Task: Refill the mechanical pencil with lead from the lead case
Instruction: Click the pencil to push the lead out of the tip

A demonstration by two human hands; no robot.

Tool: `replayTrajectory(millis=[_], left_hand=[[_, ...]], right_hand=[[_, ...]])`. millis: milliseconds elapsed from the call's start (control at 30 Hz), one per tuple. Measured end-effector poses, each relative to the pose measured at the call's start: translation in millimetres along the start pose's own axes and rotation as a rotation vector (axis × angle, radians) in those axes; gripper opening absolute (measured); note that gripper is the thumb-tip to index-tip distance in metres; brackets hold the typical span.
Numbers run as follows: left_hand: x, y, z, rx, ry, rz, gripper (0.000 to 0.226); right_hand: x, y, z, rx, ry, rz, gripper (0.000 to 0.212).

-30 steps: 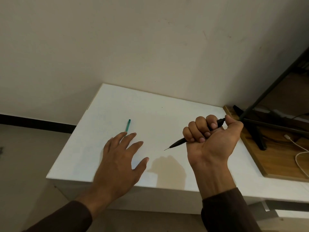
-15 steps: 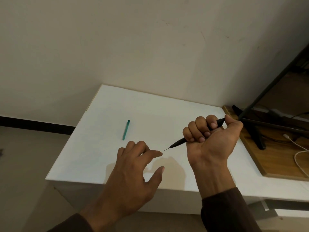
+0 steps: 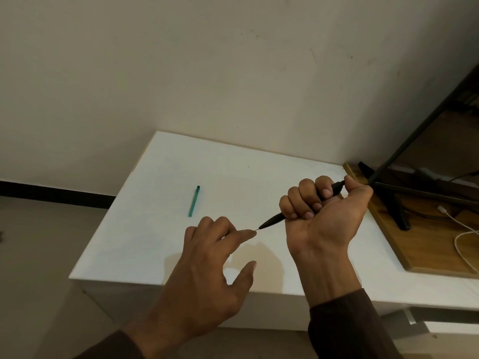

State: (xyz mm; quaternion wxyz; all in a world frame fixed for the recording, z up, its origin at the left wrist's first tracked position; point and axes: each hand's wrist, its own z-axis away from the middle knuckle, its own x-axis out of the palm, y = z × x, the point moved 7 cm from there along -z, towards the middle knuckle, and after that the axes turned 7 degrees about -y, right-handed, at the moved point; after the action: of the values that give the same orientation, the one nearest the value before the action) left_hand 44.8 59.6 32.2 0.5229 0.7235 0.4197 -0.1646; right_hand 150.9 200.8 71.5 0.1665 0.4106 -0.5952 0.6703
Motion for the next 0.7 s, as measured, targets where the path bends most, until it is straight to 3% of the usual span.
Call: replayTrajectory(millis=[433,600,700], left_hand=[[2,2,-2,0.008,-0.002,0.002,0.052],[-5,-10,-4,-0.047,0.01,-0.001,0.024],[-18,-34,-12,-0.135,0.044,-0.036,0.006]], right_hand=[[5,14,1,0.03,-0.017,0.007,0.046],[-4,18,-1,0.033,0.1,0.069,0.018],[-14,17,-4,0.063,0.193,0.242,0.023]])
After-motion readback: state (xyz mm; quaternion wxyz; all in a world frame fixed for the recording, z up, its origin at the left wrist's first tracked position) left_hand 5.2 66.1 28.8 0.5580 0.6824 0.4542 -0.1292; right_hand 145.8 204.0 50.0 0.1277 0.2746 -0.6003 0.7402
